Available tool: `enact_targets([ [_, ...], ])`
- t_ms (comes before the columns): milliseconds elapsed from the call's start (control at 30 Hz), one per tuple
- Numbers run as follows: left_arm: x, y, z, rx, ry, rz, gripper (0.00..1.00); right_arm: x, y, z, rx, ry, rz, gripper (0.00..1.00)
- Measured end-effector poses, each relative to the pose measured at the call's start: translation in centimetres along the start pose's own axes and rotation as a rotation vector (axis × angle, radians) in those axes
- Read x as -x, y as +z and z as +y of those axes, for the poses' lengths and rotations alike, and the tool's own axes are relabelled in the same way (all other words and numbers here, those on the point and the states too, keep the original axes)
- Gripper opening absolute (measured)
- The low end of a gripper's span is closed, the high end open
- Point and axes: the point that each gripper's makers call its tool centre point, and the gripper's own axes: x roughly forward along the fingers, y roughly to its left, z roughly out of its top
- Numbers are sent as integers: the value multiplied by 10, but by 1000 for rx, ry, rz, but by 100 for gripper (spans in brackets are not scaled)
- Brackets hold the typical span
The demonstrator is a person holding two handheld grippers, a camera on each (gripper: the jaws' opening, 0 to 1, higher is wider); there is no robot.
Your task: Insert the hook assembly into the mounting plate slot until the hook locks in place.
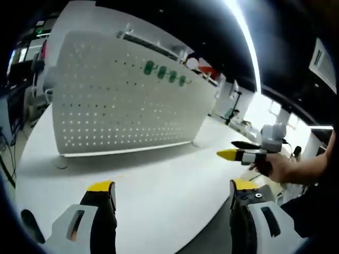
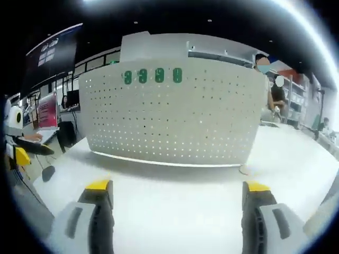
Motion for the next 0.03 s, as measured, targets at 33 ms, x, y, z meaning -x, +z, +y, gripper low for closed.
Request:
enact_targets([
  [33, 0, -1, 0, 1, 1, 1, 90, 3, -2, 2, 12, 2, 5, 97],
])
